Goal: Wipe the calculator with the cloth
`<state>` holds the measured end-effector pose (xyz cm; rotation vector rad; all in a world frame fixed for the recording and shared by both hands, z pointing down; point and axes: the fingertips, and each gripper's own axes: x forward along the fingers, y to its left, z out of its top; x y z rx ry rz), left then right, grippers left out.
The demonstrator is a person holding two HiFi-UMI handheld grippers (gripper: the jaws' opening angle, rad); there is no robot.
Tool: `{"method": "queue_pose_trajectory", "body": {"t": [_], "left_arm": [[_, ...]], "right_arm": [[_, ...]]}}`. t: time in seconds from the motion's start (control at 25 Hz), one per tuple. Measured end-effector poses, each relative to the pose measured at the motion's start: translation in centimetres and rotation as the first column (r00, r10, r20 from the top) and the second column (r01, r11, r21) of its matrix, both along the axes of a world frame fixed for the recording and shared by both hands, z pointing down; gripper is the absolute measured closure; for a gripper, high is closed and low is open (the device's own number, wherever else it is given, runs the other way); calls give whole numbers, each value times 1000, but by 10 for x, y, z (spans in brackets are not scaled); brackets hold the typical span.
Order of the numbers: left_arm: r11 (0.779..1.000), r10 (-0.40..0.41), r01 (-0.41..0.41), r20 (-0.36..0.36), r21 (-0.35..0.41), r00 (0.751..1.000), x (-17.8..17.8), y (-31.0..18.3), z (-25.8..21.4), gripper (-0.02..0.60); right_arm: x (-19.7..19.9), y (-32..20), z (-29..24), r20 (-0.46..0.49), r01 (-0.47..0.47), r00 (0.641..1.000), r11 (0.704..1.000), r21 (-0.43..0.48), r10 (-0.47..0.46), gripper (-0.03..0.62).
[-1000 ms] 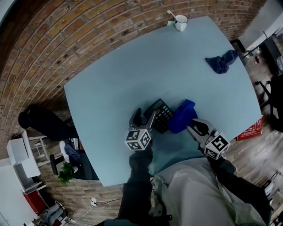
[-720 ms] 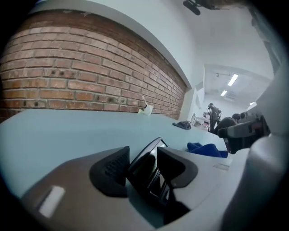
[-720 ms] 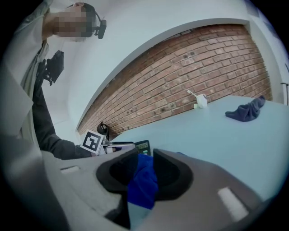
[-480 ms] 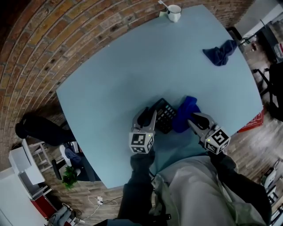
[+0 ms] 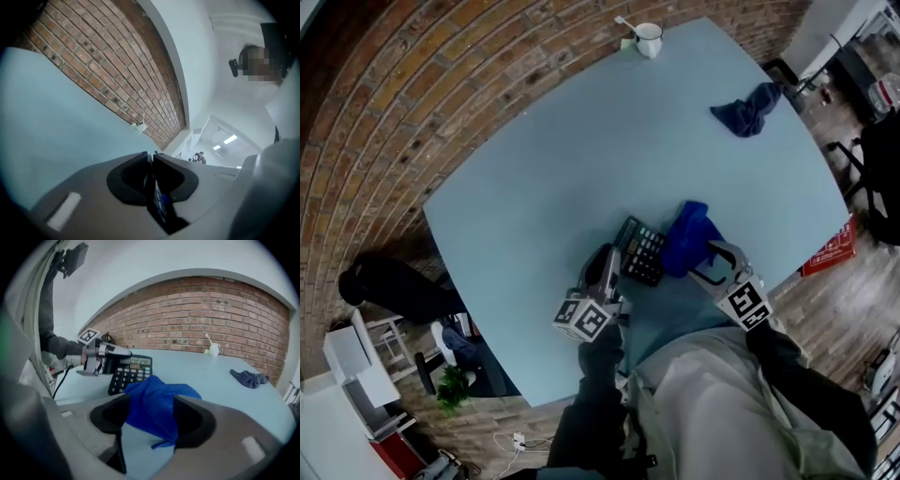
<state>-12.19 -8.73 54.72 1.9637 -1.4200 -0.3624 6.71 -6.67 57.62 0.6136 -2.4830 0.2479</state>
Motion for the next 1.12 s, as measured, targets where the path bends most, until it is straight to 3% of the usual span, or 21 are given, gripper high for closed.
{"method": "queue_pose_trajectory", "body": {"t": [0.12, 0.2, 0.28, 0.4, 0.44, 0.52, 0.56, 0.64, 0.68, 0.76, 0.84, 0.88, 0.96, 1.04, 1.12], "left_arm": [[999, -44, 44, -51, 6, 998, -9, 13, -10, 538], [998, -68, 69, -73, 5, 995, -14, 22, -15, 538], [995, -101, 104, -128, 11, 987, -19, 33, -26, 538], [981, -161, 186, -297, 55, 941, -31, 47, -46, 538], [974, -170, 212, -369, 77, 914, -33, 51, -56, 538], [958, -166, 259, -500, 121, 850, -34, 58, -77, 538], [950, -163, 280, -545, 138, 823, -34, 62, -87, 538], [936, -174, 317, -580, 153, 796, -35, 69, -101, 538], [930, -190, 333, -577, 153, 794, -35, 73, -106, 538], [920, -225, 360, -546, 153, 807, -36, 79, -112, 538], [911, -250, 379, -512, 163, 822, -34, 83, -118, 538], [908, -253, 383, -504, 172, 826, -31, 84, -121, 538], [906, -231, 374, -509, 199, 829, -17, 82, -129, 538], [906, -203, 359, -517, 223, 832, -1, 81, -136, 538], [905, -204, 357, -500, 230, 842, 6, 82, -141, 537]], "right_arm": [[-7, 5, 22, -161, 105, 983, 992, 70, -92, 286], [-18, 5, 39, -277, 205, 946, 974, 101, -170, 284], [-30, 3, 53, -311, 266, 923, 960, 89, -226, 285], [-40, -11, 56, -216, 212, 956, 976, 45, -197, 305], [-40, -17, 56, -206, 191, 962, 980, 48, -178, 342], [-34, -25, 56, -203, 165, 967, 985, 42, -153, 481], [-31, -27, 52, -166, 142, 976, 990, 9, -138, 490], [-25, -30, 23, 13, 67, 998, 995, -76, -66, 494], [-22, -32, -6, 122, 28, 992, 995, -91, -17, 495], [-21, -32, -82, 295, -13, 955, 1000, -19, 19, 496], [-35, -22, -149, 350, 26, 935, 994, 110, -63, 496], [-48, -12, -167, 320, 84, 939, 985, 151, -129, 496], [-75, 11, -172, 173, 229, 950, 956, 185, -261, 495], [-89, 31, -159, 20, 333, 938, 917, 222, -345, 494], [-96, 57, -154, -55, 407, 912, 883, 233, -406, 495]]}}
